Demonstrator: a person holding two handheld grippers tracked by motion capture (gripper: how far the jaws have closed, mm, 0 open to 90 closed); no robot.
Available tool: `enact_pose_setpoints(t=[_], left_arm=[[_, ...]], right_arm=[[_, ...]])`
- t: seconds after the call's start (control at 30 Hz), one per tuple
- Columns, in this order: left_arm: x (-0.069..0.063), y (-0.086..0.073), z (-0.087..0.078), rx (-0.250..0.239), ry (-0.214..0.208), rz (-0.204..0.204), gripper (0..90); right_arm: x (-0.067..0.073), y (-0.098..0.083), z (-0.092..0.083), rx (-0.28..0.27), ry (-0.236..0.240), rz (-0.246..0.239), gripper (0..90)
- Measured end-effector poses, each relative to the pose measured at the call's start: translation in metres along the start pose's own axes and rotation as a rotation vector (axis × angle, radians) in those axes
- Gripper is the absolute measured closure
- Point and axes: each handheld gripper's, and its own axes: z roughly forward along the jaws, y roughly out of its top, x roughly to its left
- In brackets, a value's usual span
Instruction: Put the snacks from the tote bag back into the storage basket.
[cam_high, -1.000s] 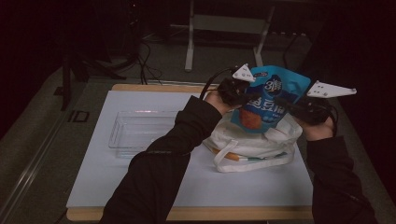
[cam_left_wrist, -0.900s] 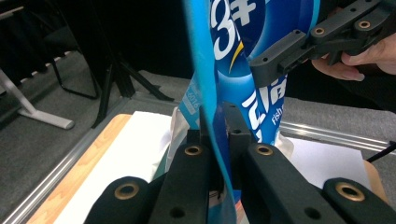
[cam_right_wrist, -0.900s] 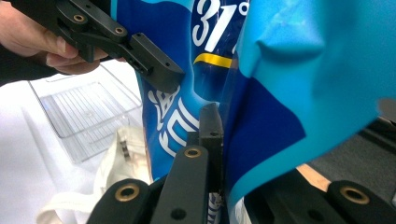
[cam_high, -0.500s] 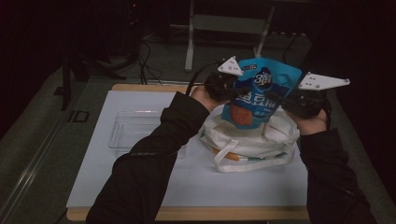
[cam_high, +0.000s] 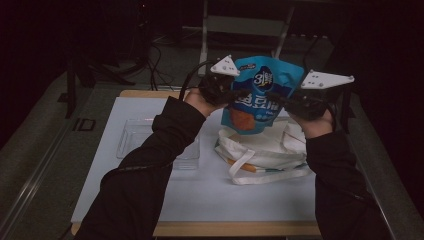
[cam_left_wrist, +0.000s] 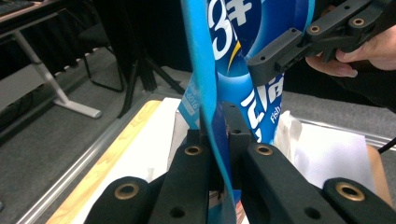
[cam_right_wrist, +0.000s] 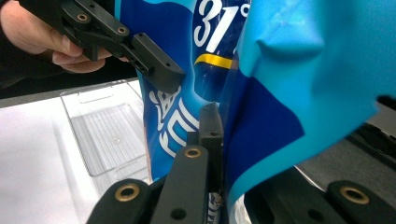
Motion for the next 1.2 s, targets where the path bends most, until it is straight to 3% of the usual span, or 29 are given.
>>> enact_pose_setpoints(t=[0.23,0.33,0.57,1.2], left_arm=[[0.006,-0.01,-0.017,0.015,0.016,-0.006,90.0],[0.009,-0.014,-0.023,0.014,0.011,-0.028,90.0],[0.014,-0.019,-0.038,0.024,0.03,-0.021,90.0],[0.026,-0.041,-0.086,0.035,0.081,-0.053,90.0]], right_arm=[[0.008,0.007,0.019,0.005,0.031,-0.012,88.8],[0.011,0.009,0.025,0.004,0.041,-0.009,88.9],[0.016,0.015,0.038,-0.003,0.061,-0.016,88.9],[0.039,0.039,0.081,-0.006,0.129,-0.043,88.9]])
